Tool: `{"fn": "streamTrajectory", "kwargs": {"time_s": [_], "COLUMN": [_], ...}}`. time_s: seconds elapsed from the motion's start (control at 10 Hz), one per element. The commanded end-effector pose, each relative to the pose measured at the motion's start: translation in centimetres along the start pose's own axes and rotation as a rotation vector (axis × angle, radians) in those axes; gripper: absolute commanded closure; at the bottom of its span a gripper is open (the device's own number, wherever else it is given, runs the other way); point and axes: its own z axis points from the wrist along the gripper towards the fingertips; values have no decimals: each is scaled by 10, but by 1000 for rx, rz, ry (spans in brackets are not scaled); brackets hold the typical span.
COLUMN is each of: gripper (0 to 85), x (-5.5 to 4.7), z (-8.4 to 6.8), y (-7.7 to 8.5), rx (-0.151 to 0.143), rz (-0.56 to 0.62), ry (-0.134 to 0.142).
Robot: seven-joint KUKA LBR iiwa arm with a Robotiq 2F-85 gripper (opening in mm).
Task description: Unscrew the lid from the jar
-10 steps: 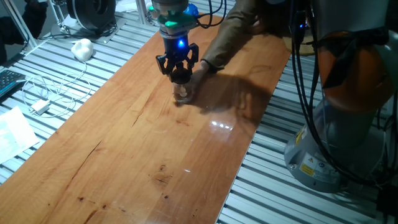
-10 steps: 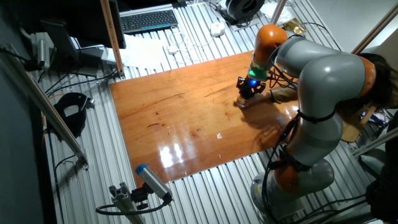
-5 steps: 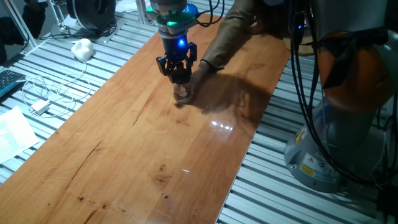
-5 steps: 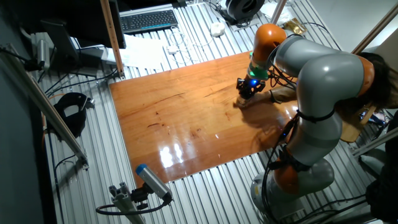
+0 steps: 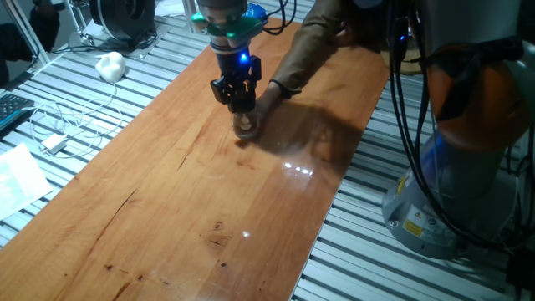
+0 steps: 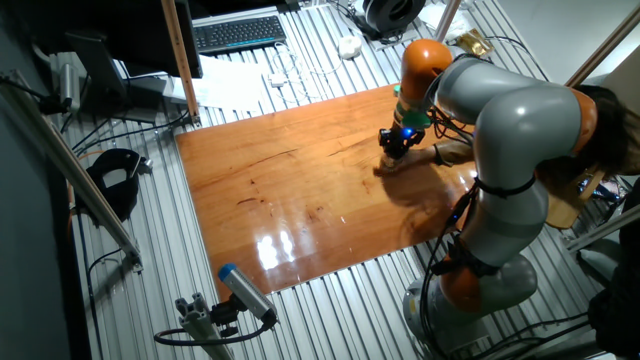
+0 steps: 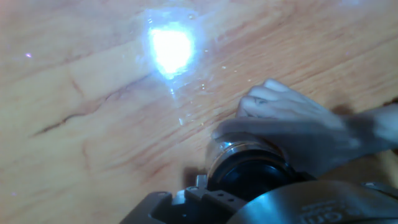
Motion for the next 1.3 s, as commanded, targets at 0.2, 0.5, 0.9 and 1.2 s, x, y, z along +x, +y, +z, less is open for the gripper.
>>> {"fn": "streamTrajectory", "kwargs": {"time_s": [0.2,0.5,0.9,1.2], "gripper": [680,680,680,340], "x": [-2,-2,-3,-4], "z": [-1,-1,-1,-2], "y": [-1,-2,-2,-1], "rx": [17,32,38,62], "rz": [-94,-146,-166,-160], "ry": [1,-2,-3,-24]}}
